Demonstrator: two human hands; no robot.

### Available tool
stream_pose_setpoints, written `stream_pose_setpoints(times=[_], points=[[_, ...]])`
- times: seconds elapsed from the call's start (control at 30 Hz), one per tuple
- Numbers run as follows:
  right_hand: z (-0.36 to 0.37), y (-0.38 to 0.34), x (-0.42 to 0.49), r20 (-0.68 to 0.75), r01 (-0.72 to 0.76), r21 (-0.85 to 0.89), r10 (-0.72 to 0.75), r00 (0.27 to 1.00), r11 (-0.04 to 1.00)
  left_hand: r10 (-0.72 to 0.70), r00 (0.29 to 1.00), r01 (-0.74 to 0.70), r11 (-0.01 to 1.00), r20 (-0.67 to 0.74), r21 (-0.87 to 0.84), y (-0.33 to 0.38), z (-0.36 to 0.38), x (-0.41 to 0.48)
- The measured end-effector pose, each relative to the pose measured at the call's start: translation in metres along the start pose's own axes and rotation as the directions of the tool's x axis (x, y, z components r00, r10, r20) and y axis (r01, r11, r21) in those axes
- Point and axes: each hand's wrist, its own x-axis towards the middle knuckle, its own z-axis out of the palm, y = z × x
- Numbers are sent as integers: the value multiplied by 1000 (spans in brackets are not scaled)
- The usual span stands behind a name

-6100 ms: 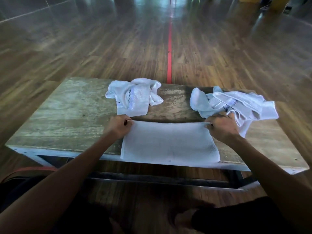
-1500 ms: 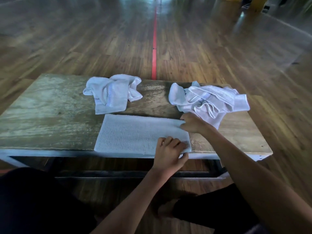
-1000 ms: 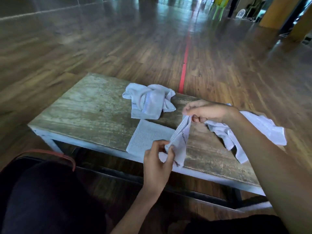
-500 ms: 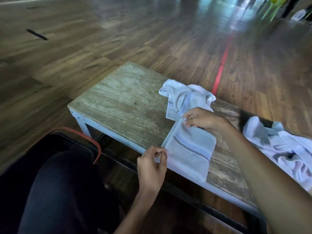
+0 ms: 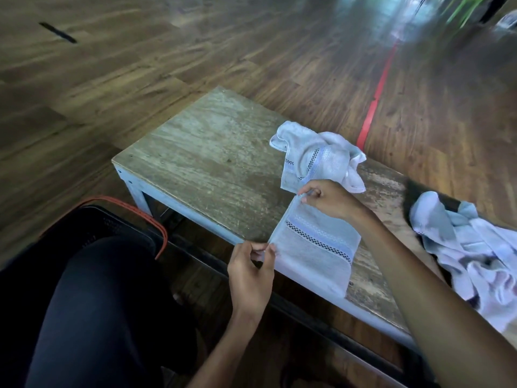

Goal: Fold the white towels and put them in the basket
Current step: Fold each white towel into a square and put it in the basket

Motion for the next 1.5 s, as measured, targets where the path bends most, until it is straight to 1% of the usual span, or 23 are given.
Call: stream_pose_setpoints(times=[0.1, 0.2, 0.27, 0.4, 0.57, 0.77, 0.87, 0.93, 1.0, 1.07, 1.1, 1.17, 1.23, 1.3, 1.33, 1.43, 1.5], points=[[7, 4, 2, 4, 43, -94, -43, 999, 995, -84, 996, 84, 993, 7, -80, 1, 0, -3], [8, 4, 1, 48, 57, -118, -51, 998, 991, -81, 997, 80, 993, -3, -86, 2, -1, -4], [7, 5, 0, 25, 44, -82, -43, 999, 996, -53, 999, 52, 996, -12, -72, 2, -2, -3], [6, 6, -4, -109, 18, 66, -10, 994, 998, 29, 998, -29, 1000, -51, 9, 1, -4, 2], [-3, 5, -6, -128, 24, 139, -6, 992, 990, 53, 998, -53, 998, -40, -12, 0, -3, 2], [6, 12, 3, -83, -17, 128, 28, 996, 992, 15, 998, -19, 998, -57, -65, -3, -2, 6], [11, 13, 2, 2, -3, 110, 3, 1000, 994, -23, 998, 20, 998, -50, -61, -1, -1, 5], [8, 13, 3, 78, 38, 30, -41, 996, 999, -77, 997, 76, 997, -7, -31, 0, -1, 2], [1, 12, 3, 111, 58, -74, -49, 993, 996, -80, 996, 76, 995, 44, 70, 1, 0, -1], [-6, 15, -3, 116, 44, -114, -31, 993, 992, -11, 995, -12, 975, 101, 223, 4, -3, 2], [-8, 19, -10, 107, 29, -118, -17, 994, 993, 30, 989, -73, 948, 142, 309, 8, -6, 6], [-14, 32, -27, 72, -9, -100, 17, 997, 995, 95, 962, -206, 869, 256, 450, 19, -8, 20], [-18, 53, -49, 32, -74, -59, 76, 997, 996, 104, 917, -313, 785, 385, 534, 32, -3, 39], [-20, 76, -74, -3, -130, 31, 130, 991, 991, 78, 869, -381, 733, 488, 563, 39, 13, 60], [-20, 87, -86, -31, -143, 81, 146, 989, 986, 73, 840, -414, 727, 538, 548, 39, 23, 69], [-19, 109, -122, -127, -160, 220, 190, 974, 962, 139, 737, -522, 738, 661, 427, 39, 59, 89], [-17, 120, -139, -203, -165, 303, 233, 951, 939, 194, 683, -575, 738, 704, 355, 41, 81, 93]])
